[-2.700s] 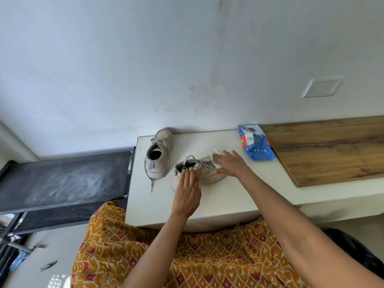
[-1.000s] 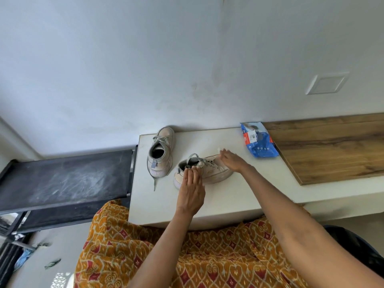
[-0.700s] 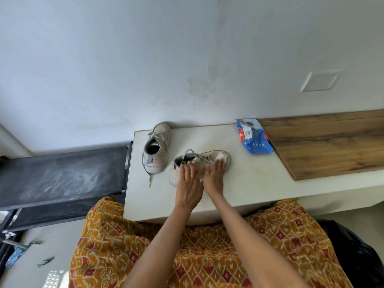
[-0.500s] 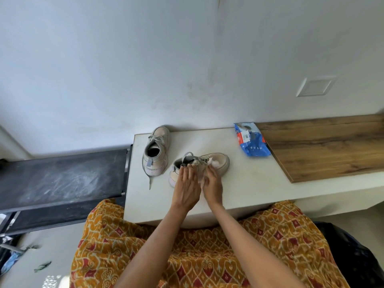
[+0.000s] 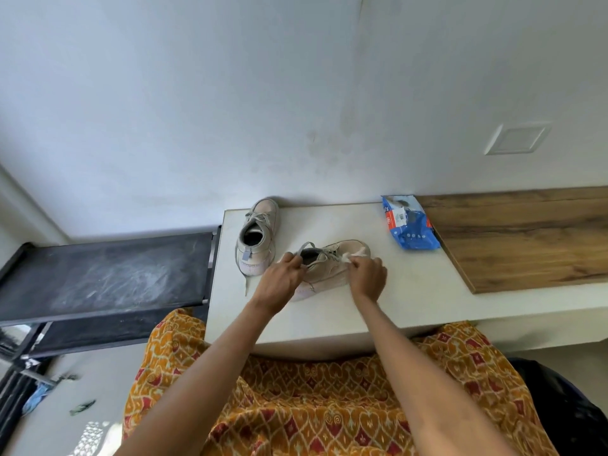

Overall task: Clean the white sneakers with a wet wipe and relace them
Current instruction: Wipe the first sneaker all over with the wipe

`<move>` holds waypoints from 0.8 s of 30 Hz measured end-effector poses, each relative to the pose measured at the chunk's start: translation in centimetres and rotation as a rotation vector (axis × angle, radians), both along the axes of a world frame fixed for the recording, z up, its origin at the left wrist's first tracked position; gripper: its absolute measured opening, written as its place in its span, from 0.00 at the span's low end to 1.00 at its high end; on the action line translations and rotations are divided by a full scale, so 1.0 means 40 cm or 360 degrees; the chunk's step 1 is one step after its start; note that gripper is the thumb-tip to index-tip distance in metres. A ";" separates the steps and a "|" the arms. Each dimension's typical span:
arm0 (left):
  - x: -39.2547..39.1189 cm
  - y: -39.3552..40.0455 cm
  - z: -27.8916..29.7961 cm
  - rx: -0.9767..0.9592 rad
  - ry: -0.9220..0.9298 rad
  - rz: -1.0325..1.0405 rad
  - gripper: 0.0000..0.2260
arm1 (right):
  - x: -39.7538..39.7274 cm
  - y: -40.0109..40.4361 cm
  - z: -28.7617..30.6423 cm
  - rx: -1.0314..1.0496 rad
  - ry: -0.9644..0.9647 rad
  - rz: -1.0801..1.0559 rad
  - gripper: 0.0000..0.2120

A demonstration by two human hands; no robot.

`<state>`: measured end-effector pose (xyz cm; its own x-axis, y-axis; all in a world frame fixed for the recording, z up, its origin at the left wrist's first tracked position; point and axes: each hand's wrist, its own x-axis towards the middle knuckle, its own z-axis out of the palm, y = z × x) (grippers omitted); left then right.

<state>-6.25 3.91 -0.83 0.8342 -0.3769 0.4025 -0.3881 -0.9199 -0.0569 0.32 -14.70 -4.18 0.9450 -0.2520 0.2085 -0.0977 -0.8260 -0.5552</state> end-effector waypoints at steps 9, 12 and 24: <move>0.002 -0.003 0.000 0.0040 -0.0038 0.0027 0.12 | -0.133 0.068 -0.037 0.0221 -0.0163 0.0327 0.10; -0.005 -0.007 0.012 0.0017 0.0044 0.0078 0.10 | -0.110 0.014 -0.028 0.0241 -0.0229 0.0579 0.10; -0.014 -0.139 0.049 -0.0076 0.0274 0.0463 0.11 | -0.123 0.095 -0.014 0.0384 -0.0184 0.0148 0.08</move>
<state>-6.82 -1.65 1.13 0.9612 -0.0976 0.2579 -0.1095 -0.9935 0.0322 -4.60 -10.89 -4.74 0.9398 -0.2206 0.2610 0.0481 -0.6709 -0.7400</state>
